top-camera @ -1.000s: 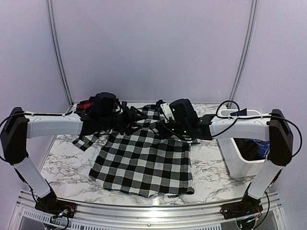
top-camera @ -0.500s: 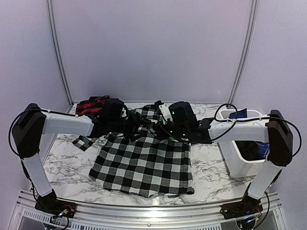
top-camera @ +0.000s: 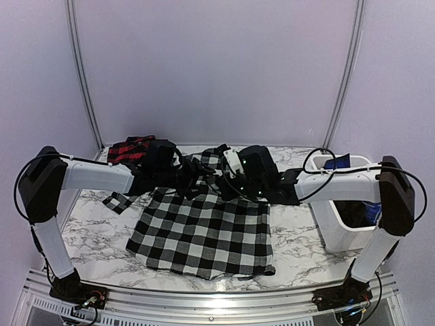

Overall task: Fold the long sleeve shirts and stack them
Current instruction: Pass from the right arm to the left

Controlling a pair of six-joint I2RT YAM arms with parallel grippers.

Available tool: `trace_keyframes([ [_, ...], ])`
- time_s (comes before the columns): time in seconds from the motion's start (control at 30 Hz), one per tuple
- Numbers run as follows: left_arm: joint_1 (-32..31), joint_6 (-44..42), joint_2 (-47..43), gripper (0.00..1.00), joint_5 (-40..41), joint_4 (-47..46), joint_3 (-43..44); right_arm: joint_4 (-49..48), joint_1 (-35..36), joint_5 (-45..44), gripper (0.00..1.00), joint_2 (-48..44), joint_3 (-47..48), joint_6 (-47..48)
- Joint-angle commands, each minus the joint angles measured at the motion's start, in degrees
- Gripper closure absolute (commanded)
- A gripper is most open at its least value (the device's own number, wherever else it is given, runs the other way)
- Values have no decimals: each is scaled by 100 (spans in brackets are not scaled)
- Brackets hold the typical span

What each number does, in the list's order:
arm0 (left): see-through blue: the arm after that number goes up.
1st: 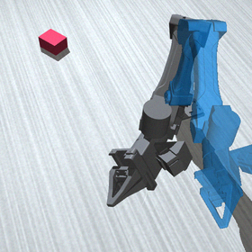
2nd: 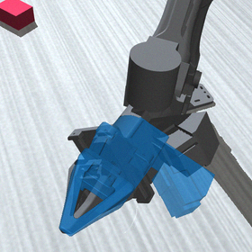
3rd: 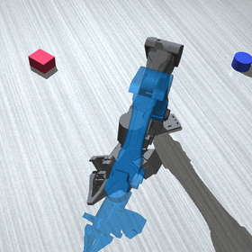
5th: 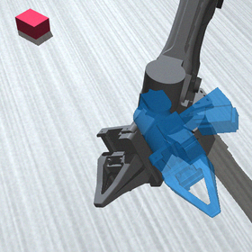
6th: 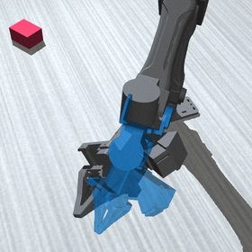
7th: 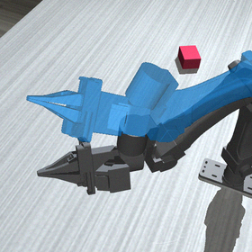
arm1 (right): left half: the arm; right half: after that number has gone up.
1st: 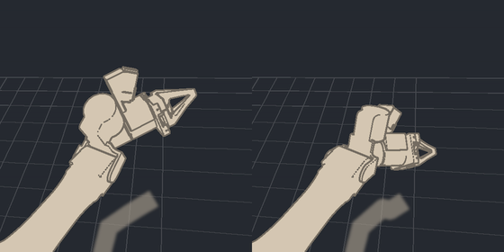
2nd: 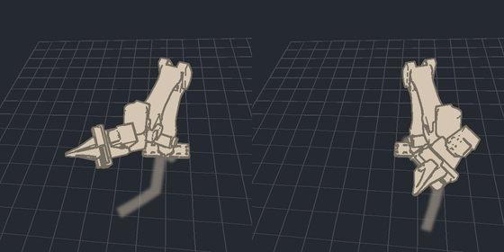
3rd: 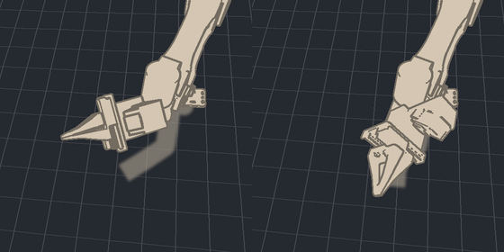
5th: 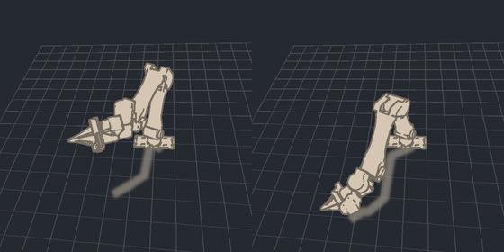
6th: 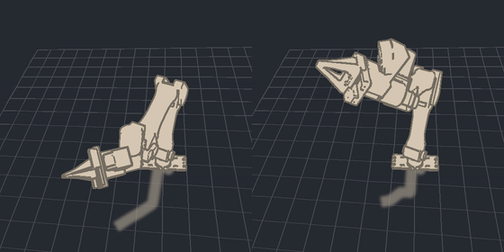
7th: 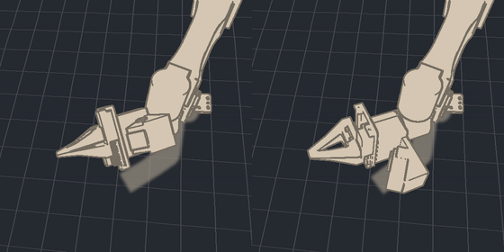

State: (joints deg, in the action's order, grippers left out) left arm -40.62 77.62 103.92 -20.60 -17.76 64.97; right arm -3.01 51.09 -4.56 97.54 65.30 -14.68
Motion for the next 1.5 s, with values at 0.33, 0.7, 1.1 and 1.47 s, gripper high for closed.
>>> trace_keyframes([
  [0.33, 28, 34, 392, 51, -183, -140, 130, 99, 248, -550, 100, 317, 124, 660],
  [0.7, 28, -68, 398, 99, -308, -140, 112, 257, 339, -702, 94, 360, 220, 637],
  [1.1, 388, -1433, 70, 100, -534, 147, 903, 1767, 50, -1057, 57, -1126, -648, -1239],
  [1.47, 539, -3325, 531, 100, -906, 943, 2814, 2384, 417, -290, 58, -3208, -2782, -3268],
])
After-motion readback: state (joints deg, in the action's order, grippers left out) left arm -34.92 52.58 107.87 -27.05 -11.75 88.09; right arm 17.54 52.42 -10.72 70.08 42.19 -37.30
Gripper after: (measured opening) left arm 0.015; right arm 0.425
